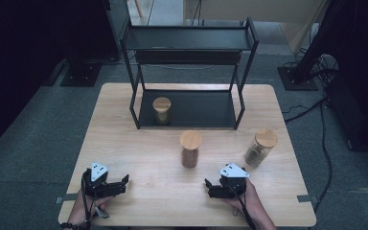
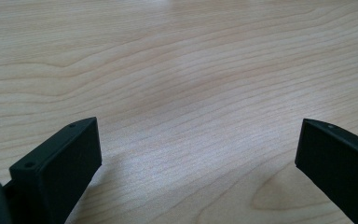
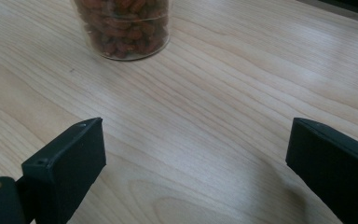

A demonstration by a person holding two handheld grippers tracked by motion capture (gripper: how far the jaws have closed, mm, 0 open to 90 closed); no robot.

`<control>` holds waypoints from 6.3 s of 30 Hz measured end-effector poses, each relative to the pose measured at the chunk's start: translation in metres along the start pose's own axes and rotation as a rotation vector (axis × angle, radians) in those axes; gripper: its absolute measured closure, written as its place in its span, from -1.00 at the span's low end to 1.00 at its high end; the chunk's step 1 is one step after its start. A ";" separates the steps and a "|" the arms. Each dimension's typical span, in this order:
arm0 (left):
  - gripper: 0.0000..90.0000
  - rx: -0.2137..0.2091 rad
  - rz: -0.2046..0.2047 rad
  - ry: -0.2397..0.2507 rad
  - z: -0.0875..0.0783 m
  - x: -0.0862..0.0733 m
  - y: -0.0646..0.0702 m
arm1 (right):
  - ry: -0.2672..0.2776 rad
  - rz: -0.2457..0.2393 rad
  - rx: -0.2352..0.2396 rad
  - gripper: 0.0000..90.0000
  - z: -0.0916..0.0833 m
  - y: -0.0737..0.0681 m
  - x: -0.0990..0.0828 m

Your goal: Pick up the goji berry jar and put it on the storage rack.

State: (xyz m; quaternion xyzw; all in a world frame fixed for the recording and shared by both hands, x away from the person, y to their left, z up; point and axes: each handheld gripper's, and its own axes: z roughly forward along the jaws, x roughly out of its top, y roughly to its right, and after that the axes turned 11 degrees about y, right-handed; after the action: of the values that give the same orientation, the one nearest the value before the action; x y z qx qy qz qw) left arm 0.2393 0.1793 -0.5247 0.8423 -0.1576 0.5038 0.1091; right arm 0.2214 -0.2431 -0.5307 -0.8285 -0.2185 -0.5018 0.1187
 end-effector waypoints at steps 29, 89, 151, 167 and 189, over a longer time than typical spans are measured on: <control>-0.99 -0.006 0.000 -0.001 0.000 0.000 0.000 | 0.000 0.010 0.010 -0.92 0.024 -0.026 0.014; -0.99 -0.003 0.017 -0.015 0.002 0.001 0.001 | 0.038 0.109 0.015 -0.87 0.055 -0.044 0.058; -0.99 -0.003 0.010 -0.018 0.003 0.001 0.000 | 0.032 0.110 -0.005 -0.45 0.057 -0.036 0.096; -0.99 -0.006 0.009 -0.017 0.003 0.001 0.000 | 0.030 0.109 -0.016 -0.45 0.064 -0.027 0.103; -0.99 -0.013 -0.004 -0.010 0.003 0.001 -0.001 | 0.028 0.120 -0.030 -0.45 0.082 -0.011 0.123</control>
State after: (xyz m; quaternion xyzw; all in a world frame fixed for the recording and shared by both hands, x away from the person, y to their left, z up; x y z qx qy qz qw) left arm 0.2428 0.1794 -0.5250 0.8443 -0.1597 0.4984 0.1149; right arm 0.3294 -0.1694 -0.4611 -0.8347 -0.1591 -0.5086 0.1392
